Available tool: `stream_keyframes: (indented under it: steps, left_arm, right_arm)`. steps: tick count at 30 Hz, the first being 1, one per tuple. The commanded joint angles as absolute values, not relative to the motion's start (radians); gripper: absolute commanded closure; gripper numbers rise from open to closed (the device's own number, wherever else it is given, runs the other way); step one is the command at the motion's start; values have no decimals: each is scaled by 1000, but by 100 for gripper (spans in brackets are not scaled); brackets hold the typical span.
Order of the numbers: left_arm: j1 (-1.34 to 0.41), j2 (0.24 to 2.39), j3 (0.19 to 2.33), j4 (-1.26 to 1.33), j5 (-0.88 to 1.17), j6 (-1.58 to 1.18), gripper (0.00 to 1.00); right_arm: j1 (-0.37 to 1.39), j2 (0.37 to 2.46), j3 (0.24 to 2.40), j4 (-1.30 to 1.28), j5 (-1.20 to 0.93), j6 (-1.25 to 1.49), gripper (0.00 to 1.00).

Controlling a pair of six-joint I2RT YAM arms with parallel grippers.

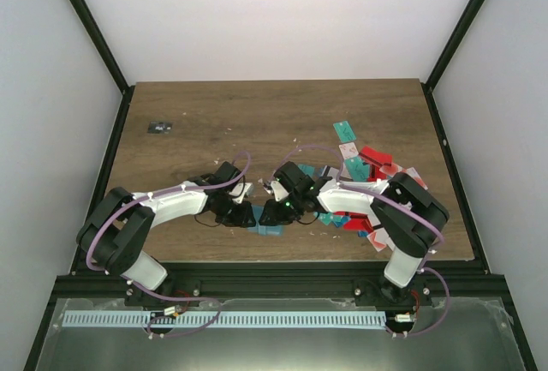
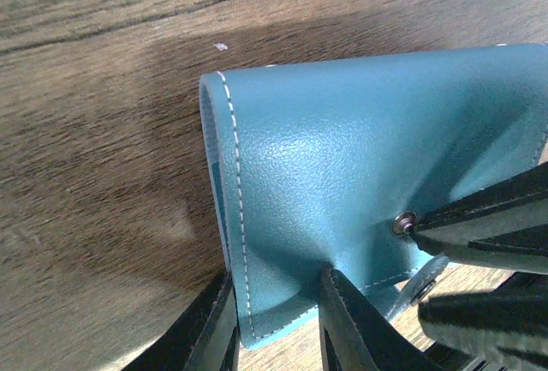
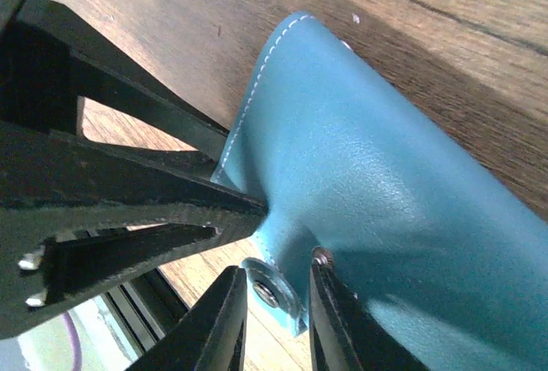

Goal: Put the credit cards into the card holder

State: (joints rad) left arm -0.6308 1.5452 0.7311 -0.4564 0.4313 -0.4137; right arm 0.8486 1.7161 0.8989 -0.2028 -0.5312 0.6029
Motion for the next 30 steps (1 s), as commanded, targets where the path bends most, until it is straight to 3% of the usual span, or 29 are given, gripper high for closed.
stream_keyframes:
  steps: [1, 8, 30]
  left_arm:
    - [-643, 1560, 707, -469, 430, -400, 73]
    - [-643, 1560, 708, -468, 431, -399, 73]
    - [-655, 1584, 706, -472, 416, -400, 74]
  right_arm:
    - [856, 1737, 891, -187, -539, 594, 80]
    - [856, 1734, 892, -197, -529, 594, 99]
    - [856, 1669, 920, -215, -430, 560, 99]
